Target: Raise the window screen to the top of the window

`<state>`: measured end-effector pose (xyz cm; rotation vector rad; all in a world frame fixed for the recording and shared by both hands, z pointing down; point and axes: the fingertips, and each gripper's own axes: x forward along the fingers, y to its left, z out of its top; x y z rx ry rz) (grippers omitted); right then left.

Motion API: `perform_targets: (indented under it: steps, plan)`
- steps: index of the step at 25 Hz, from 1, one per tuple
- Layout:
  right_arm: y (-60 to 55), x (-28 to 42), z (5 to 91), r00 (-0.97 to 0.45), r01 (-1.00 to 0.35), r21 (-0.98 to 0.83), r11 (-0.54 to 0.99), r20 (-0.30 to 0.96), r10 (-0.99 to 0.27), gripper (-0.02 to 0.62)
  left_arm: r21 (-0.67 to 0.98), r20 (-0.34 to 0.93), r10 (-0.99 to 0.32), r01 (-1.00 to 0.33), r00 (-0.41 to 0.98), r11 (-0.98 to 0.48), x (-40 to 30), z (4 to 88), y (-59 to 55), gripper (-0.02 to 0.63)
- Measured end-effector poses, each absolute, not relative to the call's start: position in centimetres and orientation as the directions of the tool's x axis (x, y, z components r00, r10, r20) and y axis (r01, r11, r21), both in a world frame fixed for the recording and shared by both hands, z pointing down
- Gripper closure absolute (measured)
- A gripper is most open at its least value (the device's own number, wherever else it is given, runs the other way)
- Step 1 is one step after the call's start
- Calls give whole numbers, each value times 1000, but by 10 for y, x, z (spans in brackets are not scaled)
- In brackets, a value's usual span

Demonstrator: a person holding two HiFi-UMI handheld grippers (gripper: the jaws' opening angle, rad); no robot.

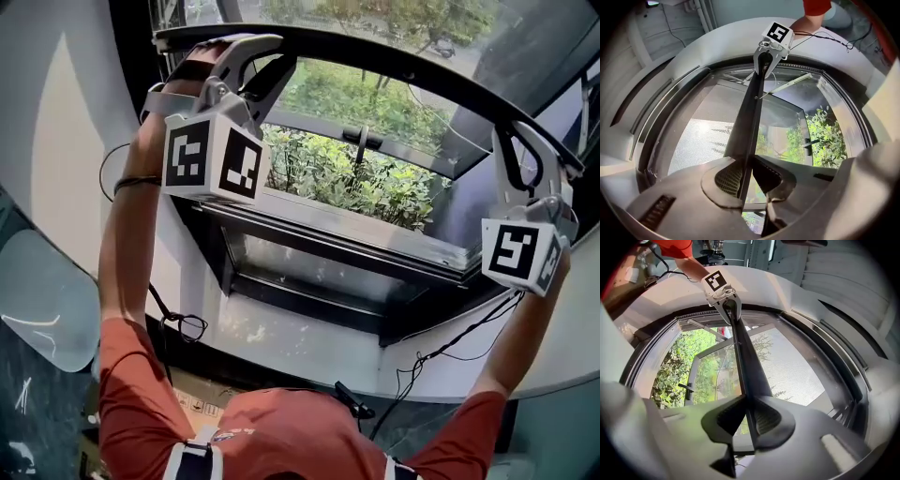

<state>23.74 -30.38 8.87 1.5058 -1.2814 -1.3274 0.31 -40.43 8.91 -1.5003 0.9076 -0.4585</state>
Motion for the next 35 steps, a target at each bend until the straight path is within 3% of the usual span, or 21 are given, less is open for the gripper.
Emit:
perform_targets:
  steps: [13,25,35]
  plan:
    - [-308,235,14,-46,-117,941,-317,-324,-945,532,-943,-320,-731,-278,602,183,2,14,-406,535]
    - [-308,233,-42,-62,-46,895,-444,-446,-893,528,-883,-469,-685,-286,558,373,1,-40,-406,537]
    - [-307,234,-87,-95,-64,886,-458,-463,-881,512,-859,-509,-665,-284,546,425,2,-84,-406,537]
